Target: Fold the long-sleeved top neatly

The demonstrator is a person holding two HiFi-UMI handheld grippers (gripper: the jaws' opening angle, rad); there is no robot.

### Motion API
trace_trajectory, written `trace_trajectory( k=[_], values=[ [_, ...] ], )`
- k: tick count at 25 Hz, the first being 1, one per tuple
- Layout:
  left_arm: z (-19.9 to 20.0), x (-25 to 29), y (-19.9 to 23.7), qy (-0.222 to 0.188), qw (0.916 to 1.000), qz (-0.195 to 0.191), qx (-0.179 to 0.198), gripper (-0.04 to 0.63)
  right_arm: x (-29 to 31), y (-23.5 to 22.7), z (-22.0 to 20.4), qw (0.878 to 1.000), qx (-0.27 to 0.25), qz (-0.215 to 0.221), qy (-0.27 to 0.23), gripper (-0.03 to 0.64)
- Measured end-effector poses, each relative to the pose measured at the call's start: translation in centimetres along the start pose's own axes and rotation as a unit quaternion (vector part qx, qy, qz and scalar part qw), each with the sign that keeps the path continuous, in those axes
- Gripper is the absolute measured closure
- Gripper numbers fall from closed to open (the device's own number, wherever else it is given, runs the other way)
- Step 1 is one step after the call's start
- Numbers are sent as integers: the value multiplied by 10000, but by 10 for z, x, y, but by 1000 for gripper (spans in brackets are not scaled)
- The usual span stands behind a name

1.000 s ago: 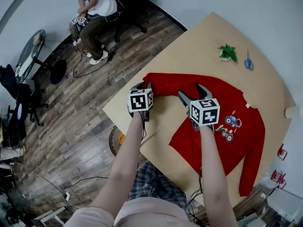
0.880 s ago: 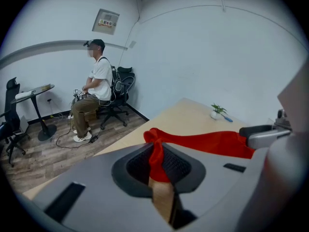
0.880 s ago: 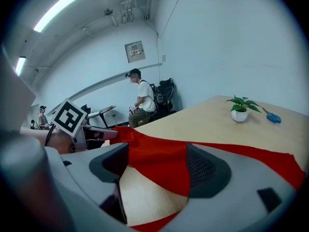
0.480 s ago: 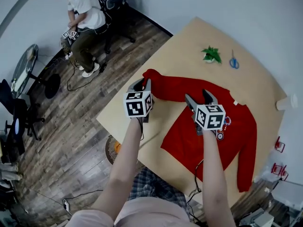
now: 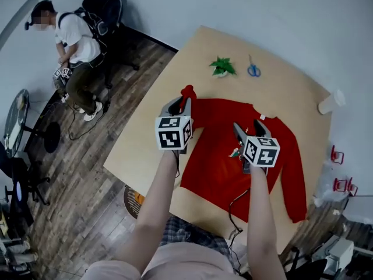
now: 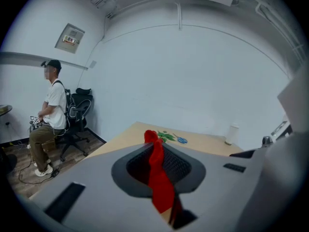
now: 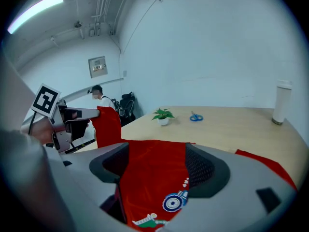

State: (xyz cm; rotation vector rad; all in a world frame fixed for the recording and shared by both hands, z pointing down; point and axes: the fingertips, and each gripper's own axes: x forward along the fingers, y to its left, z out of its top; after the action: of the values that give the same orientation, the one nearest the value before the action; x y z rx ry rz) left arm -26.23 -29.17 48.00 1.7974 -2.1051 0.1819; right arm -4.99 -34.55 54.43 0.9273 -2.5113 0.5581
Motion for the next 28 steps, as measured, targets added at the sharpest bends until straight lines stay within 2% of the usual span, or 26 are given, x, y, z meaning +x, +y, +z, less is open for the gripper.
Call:
trace_trajectory(
  k=[7, 16, 21, 28],
  values=[
    [2, 30, -96, 51, 9967, -752, 311, 549, -49, -64, -8, 9974, 375, -584, -190, 267],
    [-23, 52, -209, 321, 9852, -1575, 590, 549, -113, -132, -24, 9887, 742, -1245, -390, 270],
    [-45, 53, -273, 452, 9735, -2093, 803, 549, -149, -163, -42, 9811, 982, -1607, -453, 275],
    [-78, 47, -350, 615, 9521, -2786, 1100, 549, -189, -193, -68, 9707, 1250, -1996, -481, 275]
  ],
)
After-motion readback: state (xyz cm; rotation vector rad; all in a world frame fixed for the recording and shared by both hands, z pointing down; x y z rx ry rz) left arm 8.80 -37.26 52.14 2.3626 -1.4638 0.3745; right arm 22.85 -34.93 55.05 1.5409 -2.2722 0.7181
